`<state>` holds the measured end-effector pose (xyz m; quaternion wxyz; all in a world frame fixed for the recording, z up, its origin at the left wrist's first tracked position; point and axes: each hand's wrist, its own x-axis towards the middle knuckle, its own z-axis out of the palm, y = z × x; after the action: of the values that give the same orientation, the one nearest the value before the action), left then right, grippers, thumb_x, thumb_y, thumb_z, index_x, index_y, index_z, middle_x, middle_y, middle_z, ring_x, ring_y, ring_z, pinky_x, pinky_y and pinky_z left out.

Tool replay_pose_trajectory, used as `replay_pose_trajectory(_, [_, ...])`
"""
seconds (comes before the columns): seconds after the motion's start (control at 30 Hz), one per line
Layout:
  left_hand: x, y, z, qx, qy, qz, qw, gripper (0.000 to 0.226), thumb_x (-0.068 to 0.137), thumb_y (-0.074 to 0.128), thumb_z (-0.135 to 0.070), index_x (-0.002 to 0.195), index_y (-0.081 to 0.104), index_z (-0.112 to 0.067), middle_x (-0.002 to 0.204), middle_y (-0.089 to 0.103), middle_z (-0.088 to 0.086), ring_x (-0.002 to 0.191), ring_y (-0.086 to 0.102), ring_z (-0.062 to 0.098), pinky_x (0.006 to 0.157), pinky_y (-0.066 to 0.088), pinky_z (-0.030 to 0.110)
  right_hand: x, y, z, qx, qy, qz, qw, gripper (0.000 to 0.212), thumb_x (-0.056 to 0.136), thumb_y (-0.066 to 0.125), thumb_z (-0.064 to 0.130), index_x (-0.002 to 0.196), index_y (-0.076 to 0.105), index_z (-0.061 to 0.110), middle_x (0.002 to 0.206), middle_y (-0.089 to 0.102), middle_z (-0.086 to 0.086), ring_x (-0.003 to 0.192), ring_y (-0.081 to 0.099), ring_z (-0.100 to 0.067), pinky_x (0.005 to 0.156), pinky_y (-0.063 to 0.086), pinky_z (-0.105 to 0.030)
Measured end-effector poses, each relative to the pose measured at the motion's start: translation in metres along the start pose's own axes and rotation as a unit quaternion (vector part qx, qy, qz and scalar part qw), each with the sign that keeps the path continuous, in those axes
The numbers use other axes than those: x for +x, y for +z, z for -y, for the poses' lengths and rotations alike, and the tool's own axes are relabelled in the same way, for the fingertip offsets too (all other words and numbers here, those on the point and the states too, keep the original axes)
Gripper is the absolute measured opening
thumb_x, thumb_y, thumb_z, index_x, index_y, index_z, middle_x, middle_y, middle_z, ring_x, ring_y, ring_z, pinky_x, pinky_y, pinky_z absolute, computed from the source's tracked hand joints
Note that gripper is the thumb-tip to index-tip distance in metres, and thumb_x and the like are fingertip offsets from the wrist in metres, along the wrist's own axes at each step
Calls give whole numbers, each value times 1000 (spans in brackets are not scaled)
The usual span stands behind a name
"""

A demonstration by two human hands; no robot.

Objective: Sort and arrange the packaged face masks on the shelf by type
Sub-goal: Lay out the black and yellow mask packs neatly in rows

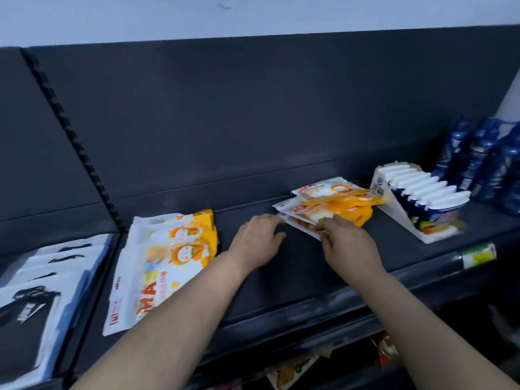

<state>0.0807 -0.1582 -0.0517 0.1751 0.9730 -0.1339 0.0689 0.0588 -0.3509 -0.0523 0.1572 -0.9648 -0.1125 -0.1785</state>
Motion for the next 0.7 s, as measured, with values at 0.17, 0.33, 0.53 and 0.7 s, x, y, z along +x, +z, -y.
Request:
replay_pose_trajectory(0.17, [58, 21, -35, -55, -43, -56, 996, 39, 92, 53, -46, 122, 61, -22, 124, 62, 1, 119, 51, 21, 96, 45, 38, 24, -11, -55, 5, 14, -28, 999, 26, 85, 58, 10, 106, 68, 22, 105, 68, -1, 95, 62, -25, 65, 49, -34])
replay_pose_trajectory(0.33, [103, 39, -72, 77, -4, -50, 996, 46, 88, 55, -39, 132, 52, -26, 133, 54, -5, 124, 42, 21, 98, 41, 37, 52, -8, -91, 17, 18, -27, 999, 27, 81, 54, 6, 92, 68, 26, 99, 68, 6, 93, 62, -20, 64, 51, -32])
replay_pose_trajectory(0.53, [99, 40, -57, 121, 12, -59, 991, 29, 86, 48, -28, 106, 70, -27, 96, 70, -4, 97, 57, 19, 79, 40, 27, 79, 2, -104, -13, -61, -88, 994, 38, 63, 65, 6, 98, 63, 21, 98, 59, -2, 92, 56, -26, 71, 45, -36])
replay_pose_trajectory(0.7, [69, 35, -54, -57, 28, -106, 992, 25, 80, 71, -30, 106, 72, -30, 98, 69, -13, 102, 52, 4, 83, 44, 17, 81, 17, -103, 24, -99, 11, 995, 33, 82, 54, 13, 106, 69, 30, 109, 70, 4, 101, 63, -24, 81, 46, -36])
